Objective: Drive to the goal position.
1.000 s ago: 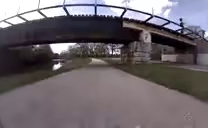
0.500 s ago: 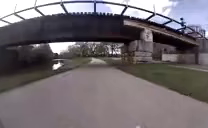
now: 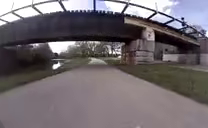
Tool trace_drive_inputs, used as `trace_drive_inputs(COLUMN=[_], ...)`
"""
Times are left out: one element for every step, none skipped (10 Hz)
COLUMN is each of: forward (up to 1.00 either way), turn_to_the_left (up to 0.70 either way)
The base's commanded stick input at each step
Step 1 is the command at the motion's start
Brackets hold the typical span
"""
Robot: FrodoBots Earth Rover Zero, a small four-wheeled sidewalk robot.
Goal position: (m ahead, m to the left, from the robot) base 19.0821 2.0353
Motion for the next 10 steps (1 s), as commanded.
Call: trace_drive_inputs(forward=[1.00,1.00,1.00,1.00,1.00,1.00,1.00,1.00,1.00,1.00], turn_to_the_left=[0.00,0.00,0.00,0.00,0.00,0.00,0.00,0.00,0.00,0.00])
